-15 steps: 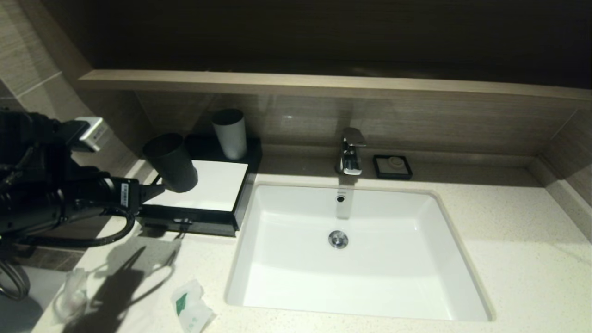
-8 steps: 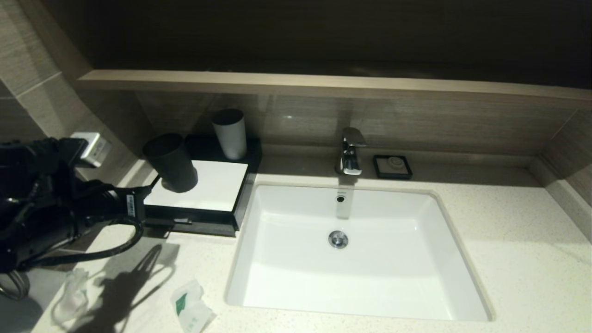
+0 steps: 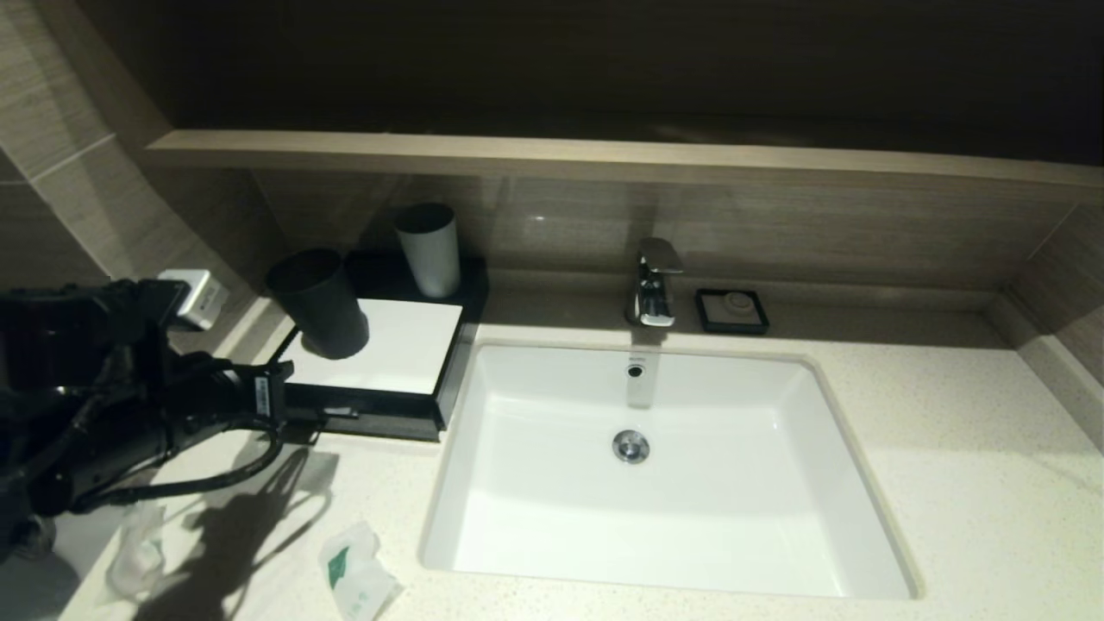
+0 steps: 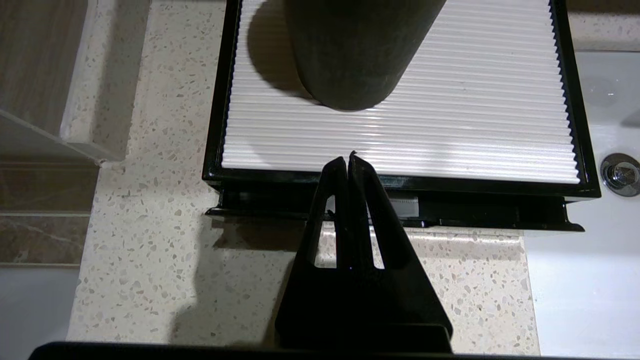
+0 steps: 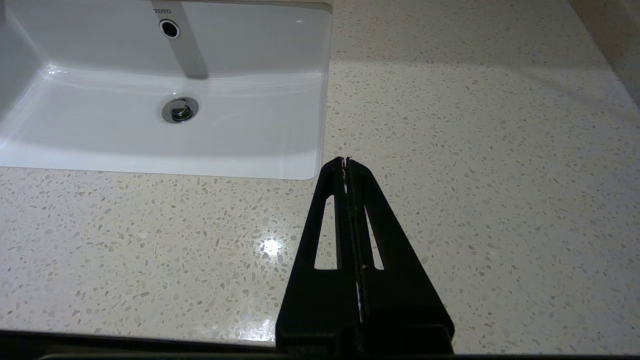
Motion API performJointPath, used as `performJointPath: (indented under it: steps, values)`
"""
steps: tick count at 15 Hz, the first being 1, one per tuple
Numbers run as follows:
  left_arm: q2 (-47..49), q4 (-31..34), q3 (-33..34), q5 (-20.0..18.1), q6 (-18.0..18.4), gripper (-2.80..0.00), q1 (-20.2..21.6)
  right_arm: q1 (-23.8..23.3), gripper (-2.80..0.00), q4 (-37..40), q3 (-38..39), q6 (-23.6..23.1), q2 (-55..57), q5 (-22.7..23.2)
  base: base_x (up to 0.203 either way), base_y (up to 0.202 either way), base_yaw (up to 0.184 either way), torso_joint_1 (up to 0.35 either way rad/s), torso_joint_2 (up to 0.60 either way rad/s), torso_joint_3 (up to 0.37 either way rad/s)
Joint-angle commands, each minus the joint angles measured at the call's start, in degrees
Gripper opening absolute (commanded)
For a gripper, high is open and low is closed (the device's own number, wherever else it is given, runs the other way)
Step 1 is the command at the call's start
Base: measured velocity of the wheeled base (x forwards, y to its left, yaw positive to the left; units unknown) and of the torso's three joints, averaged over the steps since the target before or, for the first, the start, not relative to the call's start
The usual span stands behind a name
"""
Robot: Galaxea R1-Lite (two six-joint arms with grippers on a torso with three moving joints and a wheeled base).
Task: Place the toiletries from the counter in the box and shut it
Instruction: Pick up the cup
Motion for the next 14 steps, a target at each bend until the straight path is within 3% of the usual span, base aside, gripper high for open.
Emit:
performJointPath:
  steps: [1, 9, 10, 14]
  values:
    - [2.57, -2.87, -0.22, 0.69, 0.07, -2.80, -0.17, 0.10, -2.80, 0.02, 0.01, -0.01, 0.04, 0.01, 0.000, 0.000, 0.000, 0.000, 0.00, 0.000]
    - [2.91, -4.70, 0.65, 2.58, -0.09, -2.80, -1.79, 0.01, -2.80, 0.02, 0.01, -0.01, 0.04, 0.01, 0.000, 0.000, 0.000, 0.000, 0.00, 0.000]
    - [2.91, -4.70, 0.75, 2.97, -0.35, 0.00, -2.17, 0.01, -2.80, 0.02, 0.01, -0.01, -0.03, 0.01, 0.000, 0.000, 0.000, 0.000, 0.00, 0.000]
    - [3.97, -7.31, 0.76, 3.24, -0.80, 0.00, -2.87, 0.01, -2.80, 0.02, 0.01, -0.01, 0.04, 0.01, 0.000, 0.000, 0.000, 0.000, 0.00, 0.000]
